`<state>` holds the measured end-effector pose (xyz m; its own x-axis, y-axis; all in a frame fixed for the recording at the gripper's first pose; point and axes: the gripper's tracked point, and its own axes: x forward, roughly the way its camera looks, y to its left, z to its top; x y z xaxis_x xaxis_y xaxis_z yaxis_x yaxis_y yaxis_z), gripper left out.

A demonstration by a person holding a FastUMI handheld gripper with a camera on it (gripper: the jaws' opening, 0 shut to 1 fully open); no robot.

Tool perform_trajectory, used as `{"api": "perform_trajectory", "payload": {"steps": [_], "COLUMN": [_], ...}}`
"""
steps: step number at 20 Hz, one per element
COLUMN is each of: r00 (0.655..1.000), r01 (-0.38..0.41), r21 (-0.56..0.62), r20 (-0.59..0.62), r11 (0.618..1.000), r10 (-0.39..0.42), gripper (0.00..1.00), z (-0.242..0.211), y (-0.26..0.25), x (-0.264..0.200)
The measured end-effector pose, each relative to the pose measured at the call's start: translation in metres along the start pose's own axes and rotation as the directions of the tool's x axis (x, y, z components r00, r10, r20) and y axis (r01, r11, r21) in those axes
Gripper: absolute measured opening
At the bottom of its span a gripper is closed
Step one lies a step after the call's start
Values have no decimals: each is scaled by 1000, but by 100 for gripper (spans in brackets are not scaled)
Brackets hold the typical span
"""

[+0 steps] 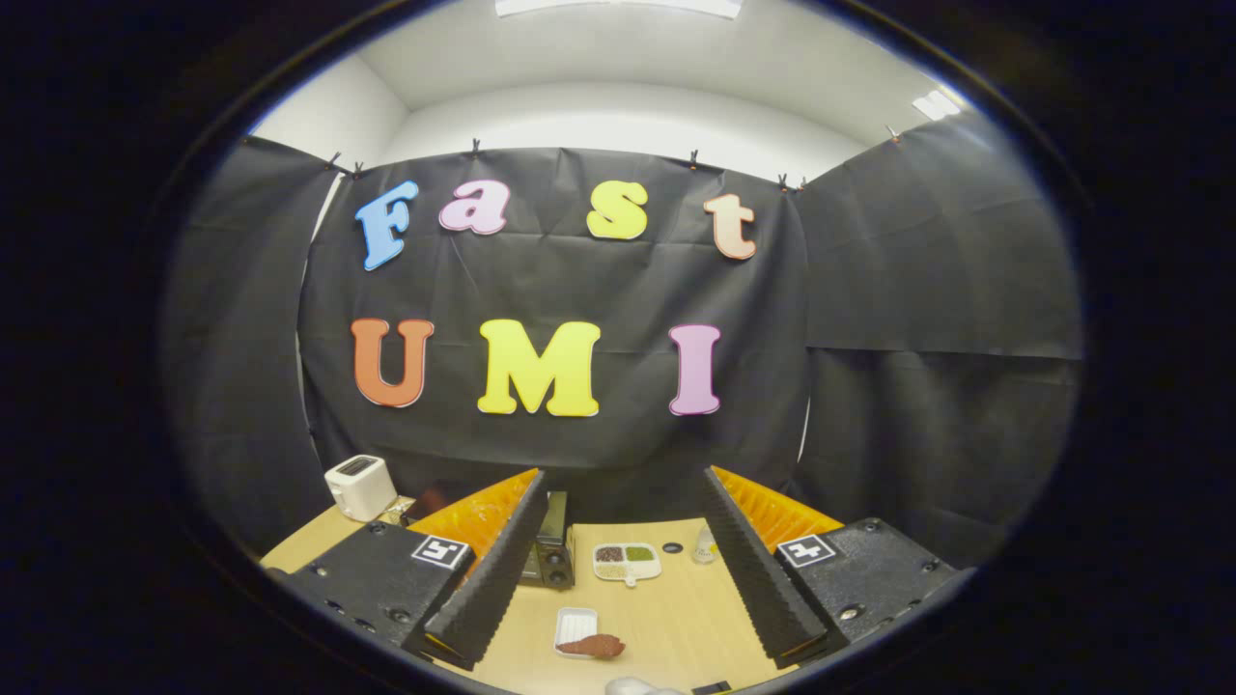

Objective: Open the toaster oven, put the food inside, and close the toaster oven door.

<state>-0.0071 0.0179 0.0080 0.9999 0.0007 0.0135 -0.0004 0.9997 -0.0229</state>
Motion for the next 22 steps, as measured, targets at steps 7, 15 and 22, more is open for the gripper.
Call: {"api": "perform_trajectory", "payload": {"steps": [7, 15, 22], "r00": [999, 989, 982], "r01": [-36, -147, -181], "r21": [12, 44, 27], "r20": [27, 4, -48], "r11": [999, 988, 983], "r10": [36, 147, 182], "gripper": [100, 100, 100], "z": [5, -35, -113], "y": [41, 134, 206], "x": [25, 109, 198]}}
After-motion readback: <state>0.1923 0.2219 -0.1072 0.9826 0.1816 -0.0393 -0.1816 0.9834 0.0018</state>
